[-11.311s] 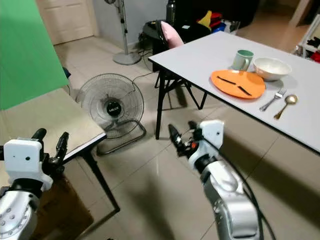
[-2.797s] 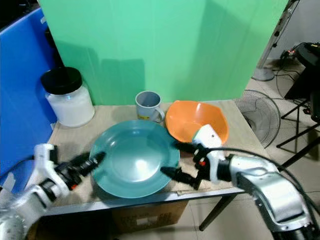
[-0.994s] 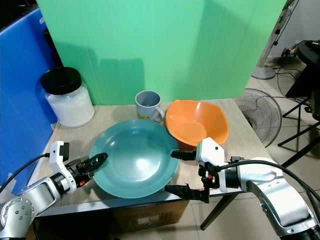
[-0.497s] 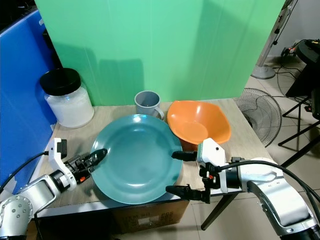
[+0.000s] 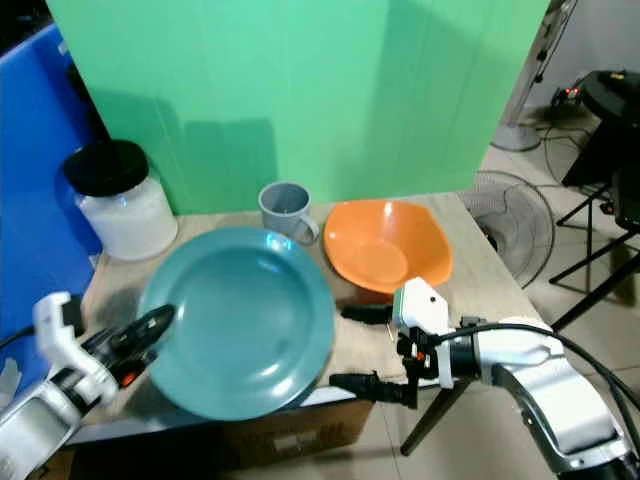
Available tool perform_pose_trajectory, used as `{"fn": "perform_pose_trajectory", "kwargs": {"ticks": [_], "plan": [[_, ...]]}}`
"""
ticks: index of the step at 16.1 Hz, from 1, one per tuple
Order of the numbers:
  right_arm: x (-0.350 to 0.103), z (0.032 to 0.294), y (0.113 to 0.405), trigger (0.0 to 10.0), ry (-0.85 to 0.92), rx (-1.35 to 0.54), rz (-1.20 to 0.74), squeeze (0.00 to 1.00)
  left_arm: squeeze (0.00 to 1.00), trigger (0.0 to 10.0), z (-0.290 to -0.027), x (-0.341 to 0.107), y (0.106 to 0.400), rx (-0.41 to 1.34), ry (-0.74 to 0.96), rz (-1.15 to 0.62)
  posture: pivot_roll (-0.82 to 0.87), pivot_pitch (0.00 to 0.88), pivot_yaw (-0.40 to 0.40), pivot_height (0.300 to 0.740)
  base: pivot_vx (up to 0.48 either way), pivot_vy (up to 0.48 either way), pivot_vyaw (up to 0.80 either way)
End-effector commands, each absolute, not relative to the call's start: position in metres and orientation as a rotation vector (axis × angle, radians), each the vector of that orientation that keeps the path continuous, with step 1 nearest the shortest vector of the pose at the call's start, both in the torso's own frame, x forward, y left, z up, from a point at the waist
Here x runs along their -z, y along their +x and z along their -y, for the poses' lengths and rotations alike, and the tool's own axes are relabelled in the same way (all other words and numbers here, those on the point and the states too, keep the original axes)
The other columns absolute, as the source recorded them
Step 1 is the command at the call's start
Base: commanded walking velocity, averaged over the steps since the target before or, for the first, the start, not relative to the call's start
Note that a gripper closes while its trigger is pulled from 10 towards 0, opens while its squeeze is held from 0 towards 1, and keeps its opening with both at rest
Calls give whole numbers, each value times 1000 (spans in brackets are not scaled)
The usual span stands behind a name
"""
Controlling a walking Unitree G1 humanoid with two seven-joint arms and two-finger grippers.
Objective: Setting the table
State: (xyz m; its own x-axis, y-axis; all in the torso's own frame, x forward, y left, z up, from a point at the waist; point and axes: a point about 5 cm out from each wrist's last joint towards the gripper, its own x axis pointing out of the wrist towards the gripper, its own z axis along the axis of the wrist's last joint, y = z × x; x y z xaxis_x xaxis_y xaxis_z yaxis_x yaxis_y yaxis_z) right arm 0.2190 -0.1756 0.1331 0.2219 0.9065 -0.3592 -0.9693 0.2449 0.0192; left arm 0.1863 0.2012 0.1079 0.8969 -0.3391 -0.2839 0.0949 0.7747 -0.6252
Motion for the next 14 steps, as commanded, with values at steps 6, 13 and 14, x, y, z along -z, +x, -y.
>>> {"fn": "perform_pose_trajectory", "kwargs": {"ticks": [6,13,14], "plan": [[-160,169,230,10000,45,-1202,-151,0,0,0,-199,-162,166,249,-671,-79,-41,0,26,740,0,0,0],[-189,179,252,10000,249,-745,47,0,0,0,-182,-219,180,433,-592,176,-43,0,42,740,0,0,0],[-191,182,256,10000,260,-659,52,0,0,0,-181,-221,184,435,-573,180,-45,0,46,740,0,0,-563]]}}
